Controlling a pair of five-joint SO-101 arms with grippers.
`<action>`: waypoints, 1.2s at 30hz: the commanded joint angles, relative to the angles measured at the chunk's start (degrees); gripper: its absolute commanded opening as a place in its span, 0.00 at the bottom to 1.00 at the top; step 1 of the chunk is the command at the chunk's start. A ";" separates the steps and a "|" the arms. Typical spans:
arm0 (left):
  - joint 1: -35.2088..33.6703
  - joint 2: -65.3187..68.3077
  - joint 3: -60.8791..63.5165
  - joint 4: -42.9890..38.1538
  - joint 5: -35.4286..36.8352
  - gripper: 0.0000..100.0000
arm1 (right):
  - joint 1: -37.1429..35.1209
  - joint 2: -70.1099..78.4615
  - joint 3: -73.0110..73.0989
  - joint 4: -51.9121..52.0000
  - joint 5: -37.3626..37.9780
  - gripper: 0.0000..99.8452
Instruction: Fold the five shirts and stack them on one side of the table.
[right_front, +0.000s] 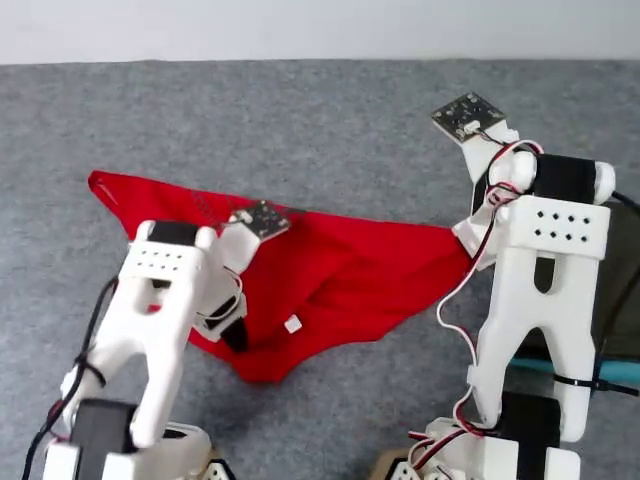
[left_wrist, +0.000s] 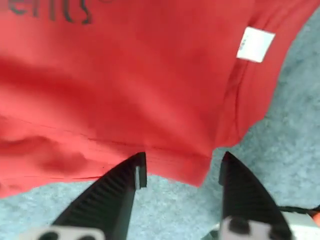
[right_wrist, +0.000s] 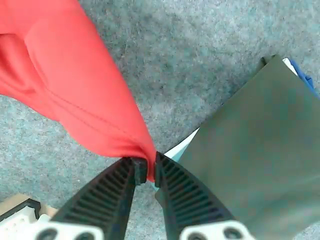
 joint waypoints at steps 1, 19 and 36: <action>0.44 4.22 -0.66 -3.08 -0.44 0.24 | 0.75 -2.77 -2.02 -0.22 0.09 0.01; 0.35 9.58 -4.62 -4.13 -0.53 0.01 | 0.84 -2.77 -2.02 0.57 0.09 0.01; 0.44 10.20 -9.98 2.73 -1.49 0.15 | 0.84 -2.77 -2.02 0.57 0.18 0.01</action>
